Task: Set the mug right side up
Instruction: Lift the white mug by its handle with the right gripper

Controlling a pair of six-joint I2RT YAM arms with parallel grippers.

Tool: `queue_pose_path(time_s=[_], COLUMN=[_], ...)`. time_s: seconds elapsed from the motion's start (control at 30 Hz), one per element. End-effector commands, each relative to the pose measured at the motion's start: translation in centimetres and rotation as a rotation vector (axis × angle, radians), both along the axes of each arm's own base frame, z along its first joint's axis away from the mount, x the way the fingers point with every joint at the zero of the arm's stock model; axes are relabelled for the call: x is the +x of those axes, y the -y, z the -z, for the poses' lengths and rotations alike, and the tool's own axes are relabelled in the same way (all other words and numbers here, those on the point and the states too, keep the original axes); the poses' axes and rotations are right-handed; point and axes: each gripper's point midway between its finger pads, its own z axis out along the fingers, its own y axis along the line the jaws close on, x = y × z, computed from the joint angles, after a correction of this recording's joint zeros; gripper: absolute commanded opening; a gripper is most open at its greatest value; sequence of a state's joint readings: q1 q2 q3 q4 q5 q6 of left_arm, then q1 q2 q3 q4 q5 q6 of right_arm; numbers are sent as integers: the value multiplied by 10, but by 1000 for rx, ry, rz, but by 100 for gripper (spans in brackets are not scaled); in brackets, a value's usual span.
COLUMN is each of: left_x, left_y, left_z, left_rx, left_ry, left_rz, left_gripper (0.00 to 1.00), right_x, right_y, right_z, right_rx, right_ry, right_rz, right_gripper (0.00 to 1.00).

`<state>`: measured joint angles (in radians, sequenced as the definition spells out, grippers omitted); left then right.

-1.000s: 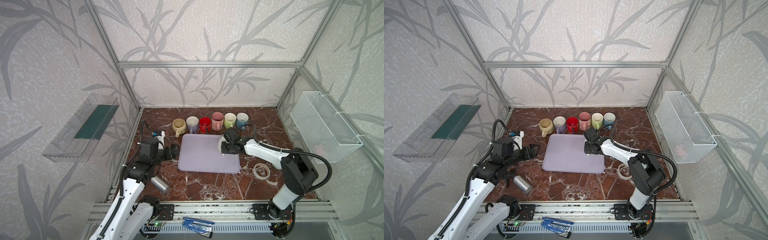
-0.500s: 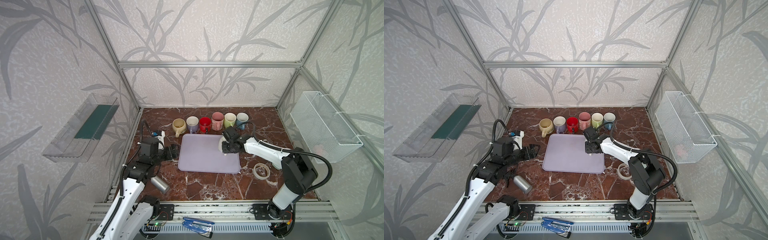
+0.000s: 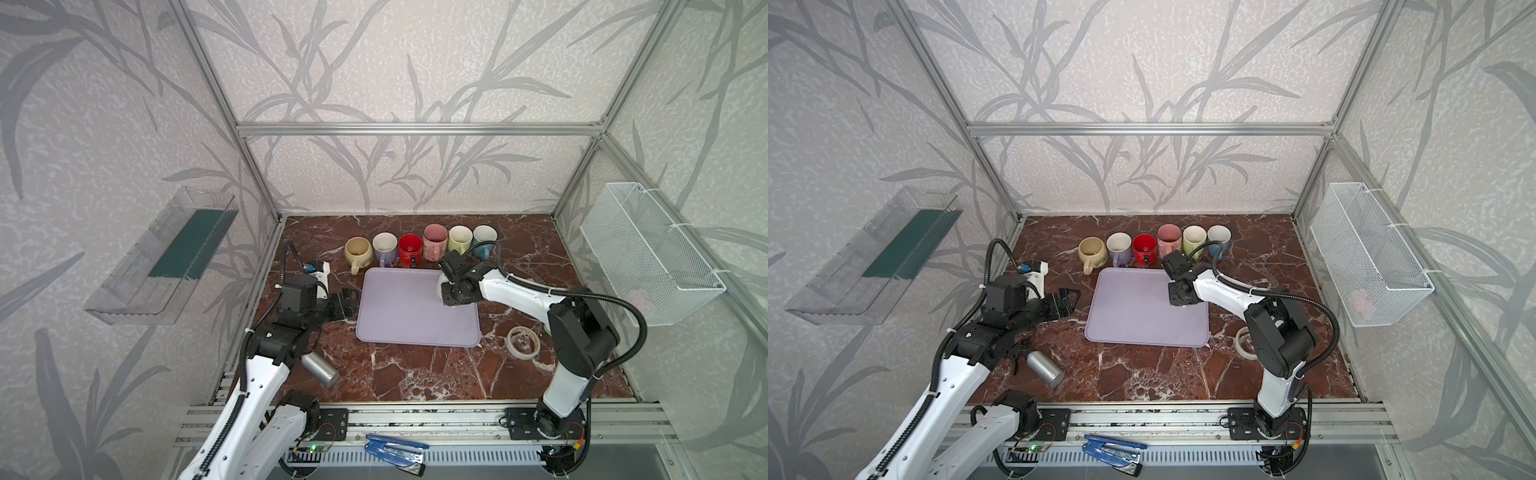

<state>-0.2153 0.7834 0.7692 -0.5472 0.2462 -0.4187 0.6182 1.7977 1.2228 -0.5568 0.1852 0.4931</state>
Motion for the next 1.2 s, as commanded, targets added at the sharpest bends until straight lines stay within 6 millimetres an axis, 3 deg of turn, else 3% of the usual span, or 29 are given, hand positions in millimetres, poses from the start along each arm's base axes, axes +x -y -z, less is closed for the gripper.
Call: queue_pose_path(time_s=[0.0, 0.13, 0.3, 0.67, 0.7, 1.17], left_x=[-2, -2, -2, -2, -2, 0], left_y=[2, 1, 1, 1, 1, 16], left_z=[4, 5, 5, 7, 7, 5], left_rx=[12, 15, 16, 17, 17, -67], left_ry=[-10, -12, -12, -16, -17, -11], left_rz=[18, 16, 15, 14, 15, 58], left_gripper=[84, 84, 84, 84, 84, 84], right_x=[7, 8, 10, 5, 4, -29], right_y=[4, 5, 5, -4, -6, -46], right_z=[-6, -8, -11, -29, -42, -123], right_rx=[-28, -30, -32, 38, 70, 500], right_ry=[9, 17, 22, 81, 116, 420], right_rz=[3, 0, -8, -97, -112, -353], right_gripper=[24, 20, 1, 0, 0, 0])
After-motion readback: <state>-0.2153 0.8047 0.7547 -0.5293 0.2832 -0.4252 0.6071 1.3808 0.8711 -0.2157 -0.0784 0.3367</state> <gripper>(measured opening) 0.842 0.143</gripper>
